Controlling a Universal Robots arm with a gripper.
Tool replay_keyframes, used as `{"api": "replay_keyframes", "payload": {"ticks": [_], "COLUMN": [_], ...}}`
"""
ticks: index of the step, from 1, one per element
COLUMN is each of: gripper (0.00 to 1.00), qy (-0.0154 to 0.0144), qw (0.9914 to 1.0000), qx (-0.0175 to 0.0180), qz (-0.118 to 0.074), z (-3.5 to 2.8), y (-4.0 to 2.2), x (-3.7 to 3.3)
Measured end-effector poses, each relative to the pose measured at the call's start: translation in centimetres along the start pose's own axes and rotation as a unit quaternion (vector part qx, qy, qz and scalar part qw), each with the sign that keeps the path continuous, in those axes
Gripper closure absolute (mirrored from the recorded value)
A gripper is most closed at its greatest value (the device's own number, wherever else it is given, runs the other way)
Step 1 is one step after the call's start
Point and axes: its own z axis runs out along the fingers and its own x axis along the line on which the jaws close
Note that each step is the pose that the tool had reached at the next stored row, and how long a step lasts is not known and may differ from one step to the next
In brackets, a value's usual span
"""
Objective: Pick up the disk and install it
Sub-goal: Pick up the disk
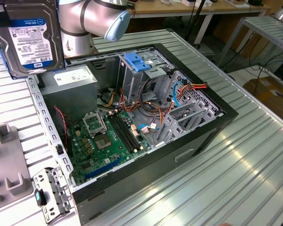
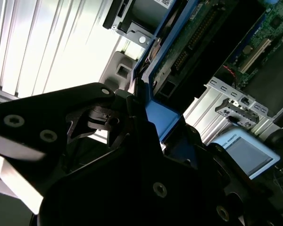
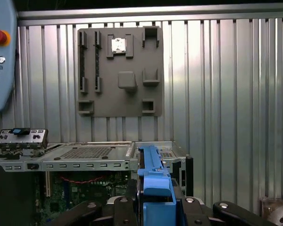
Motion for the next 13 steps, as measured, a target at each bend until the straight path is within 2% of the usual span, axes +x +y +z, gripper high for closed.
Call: {"api": "replay_keyframes", "payload": {"ticks": [8,9,13], "gripper": [0.63,0.63,0.63], "qy": [0.0,0.0,0.0], "qw": [1.0,1.0,1.0], "qx": [0.0005,0.0006,0.0011], "qz": [0.0,0.0,0.0], "z": [0.2,0.25,0.4], "y": [-3.58,-4.28,-5.59], "x": [-0.11,-0.13,-0.17]}}
